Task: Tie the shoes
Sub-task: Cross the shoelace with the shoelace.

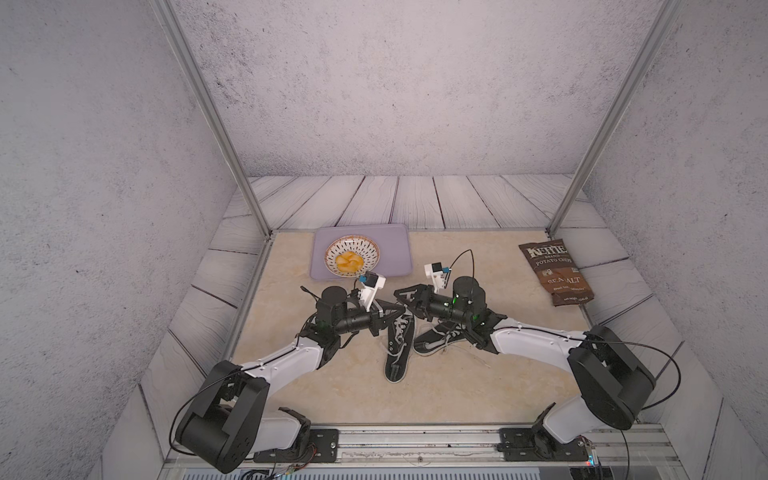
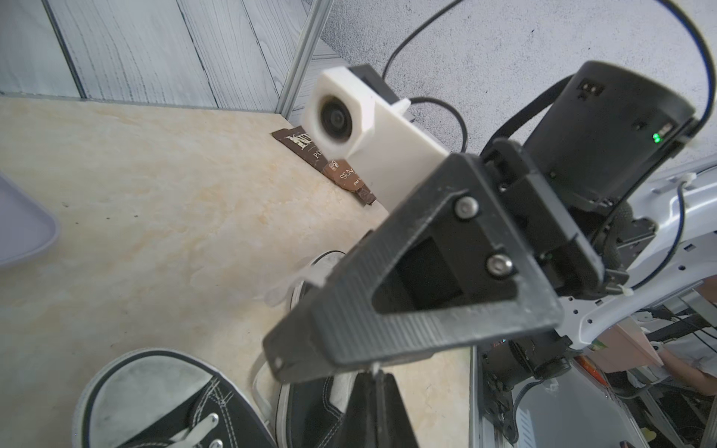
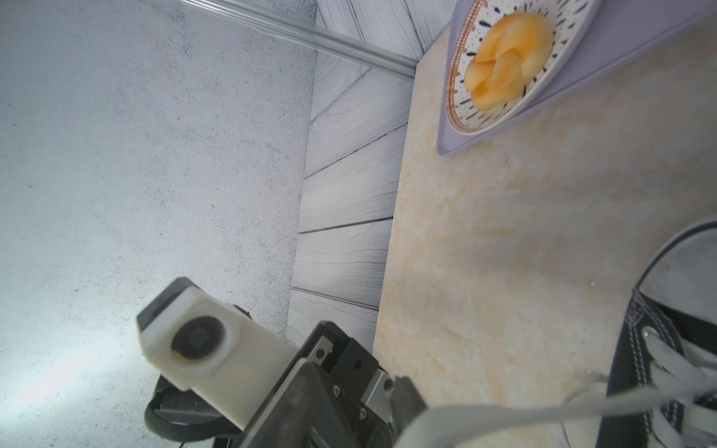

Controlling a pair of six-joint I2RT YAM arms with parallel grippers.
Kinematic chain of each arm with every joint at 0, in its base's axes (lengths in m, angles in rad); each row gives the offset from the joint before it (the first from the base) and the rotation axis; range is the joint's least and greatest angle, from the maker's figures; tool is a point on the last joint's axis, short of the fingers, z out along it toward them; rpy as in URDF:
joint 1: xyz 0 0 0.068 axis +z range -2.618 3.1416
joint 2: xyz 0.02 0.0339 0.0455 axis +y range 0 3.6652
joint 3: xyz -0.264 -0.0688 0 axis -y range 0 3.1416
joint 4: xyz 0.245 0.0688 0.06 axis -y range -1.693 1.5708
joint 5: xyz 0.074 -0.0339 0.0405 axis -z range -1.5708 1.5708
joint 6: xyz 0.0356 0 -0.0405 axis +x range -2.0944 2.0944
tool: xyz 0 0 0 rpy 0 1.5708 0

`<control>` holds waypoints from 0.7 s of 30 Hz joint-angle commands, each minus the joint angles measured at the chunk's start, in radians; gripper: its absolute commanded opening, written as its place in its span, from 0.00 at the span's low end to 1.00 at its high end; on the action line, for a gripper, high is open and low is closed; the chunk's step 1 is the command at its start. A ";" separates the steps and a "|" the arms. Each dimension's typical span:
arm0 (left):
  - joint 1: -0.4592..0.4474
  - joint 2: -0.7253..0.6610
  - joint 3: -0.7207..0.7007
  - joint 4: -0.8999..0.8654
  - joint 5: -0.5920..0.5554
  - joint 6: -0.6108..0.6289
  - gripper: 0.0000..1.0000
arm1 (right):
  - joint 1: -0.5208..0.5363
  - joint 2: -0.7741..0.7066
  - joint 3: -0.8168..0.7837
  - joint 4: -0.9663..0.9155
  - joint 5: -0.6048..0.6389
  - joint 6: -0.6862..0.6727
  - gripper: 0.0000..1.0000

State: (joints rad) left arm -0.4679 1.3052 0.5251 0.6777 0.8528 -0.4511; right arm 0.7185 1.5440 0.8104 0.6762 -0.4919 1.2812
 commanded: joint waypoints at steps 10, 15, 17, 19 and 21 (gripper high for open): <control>-0.009 0.163 0.022 0.105 0.123 0.107 0.63 | 0.002 -0.044 0.072 -0.228 -0.012 -0.236 0.00; -0.033 0.283 0.076 0.108 0.247 0.121 0.63 | -0.002 -0.060 0.103 -0.314 0.010 -0.288 0.00; -0.046 0.322 0.093 0.108 0.277 0.115 0.63 | -0.005 -0.058 0.113 -0.332 0.013 -0.298 0.00; -0.058 0.352 0.099 0.103 0.290 0.115 0.62 | -0.014 -0.055 0.123 -0.338 0.007 -0.302 0.00; -0.061 0.370 0.099 0.105 0.297 0.115 0.60 | -0.023 -0.056 0.132 -0.343 0.006 -0.307 0.00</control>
State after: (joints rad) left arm -0.5079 1.6520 0.6079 0.7589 1.0748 -0.3561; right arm 0.7029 1.5314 0.9062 0.3489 -0.4881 1.0122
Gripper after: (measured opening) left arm 0.607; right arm 0.039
